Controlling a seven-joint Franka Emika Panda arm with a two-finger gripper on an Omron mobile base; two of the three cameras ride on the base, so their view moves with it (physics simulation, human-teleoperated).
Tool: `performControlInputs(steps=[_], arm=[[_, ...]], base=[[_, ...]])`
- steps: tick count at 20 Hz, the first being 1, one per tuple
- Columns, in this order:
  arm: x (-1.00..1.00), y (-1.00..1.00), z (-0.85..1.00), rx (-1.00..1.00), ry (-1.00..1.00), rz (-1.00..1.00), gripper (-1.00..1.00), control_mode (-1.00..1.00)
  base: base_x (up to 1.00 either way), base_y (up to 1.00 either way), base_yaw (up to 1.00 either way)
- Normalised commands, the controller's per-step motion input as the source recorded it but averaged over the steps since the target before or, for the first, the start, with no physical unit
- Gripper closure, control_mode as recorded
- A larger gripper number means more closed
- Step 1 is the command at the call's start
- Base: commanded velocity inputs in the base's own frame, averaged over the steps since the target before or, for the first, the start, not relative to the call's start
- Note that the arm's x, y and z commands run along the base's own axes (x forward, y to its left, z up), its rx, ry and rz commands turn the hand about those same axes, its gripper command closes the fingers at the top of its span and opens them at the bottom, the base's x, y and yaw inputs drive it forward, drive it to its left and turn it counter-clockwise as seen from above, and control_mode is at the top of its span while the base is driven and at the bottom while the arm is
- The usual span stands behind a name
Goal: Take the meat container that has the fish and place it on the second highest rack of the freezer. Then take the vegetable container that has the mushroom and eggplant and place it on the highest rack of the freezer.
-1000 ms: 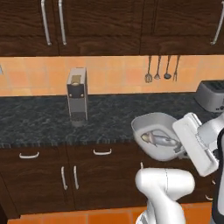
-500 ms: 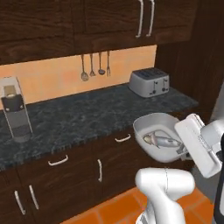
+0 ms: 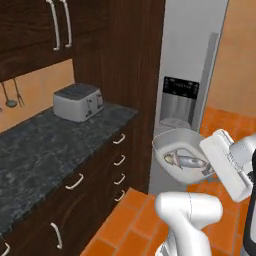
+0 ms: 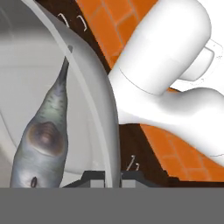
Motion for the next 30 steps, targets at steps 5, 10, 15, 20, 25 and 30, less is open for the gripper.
performControlInputs(steps=[5,10,15,20,25,30], arm=[[0.0,0.0,0.0,0.0,0.0,0.0,1.0,1.0],[0.0,0.0,0.0,0.0,0.0,0.0,1.0,1.0],[0.0,0.0,0.0,0.0,0.0,0.0,1.0,1.0],[0.0,0.0,0.0,0.0,0.0,0.0,1.0,1.0],[0.0,0.0,0.0,0.0,0.0,0.0,1.0,1.0],[0.0,0.0,0.0,0.0,0.0,0.0,1.0,1.0]], base=[[0.0,0.01,-0.91],[0.0,-0.19,-0.86],[0.34,-0.74,-0.61],[0.98,-0.29,-0.11],[1.0,-0.03,0.16],[1.0,-0.33,0.37]])
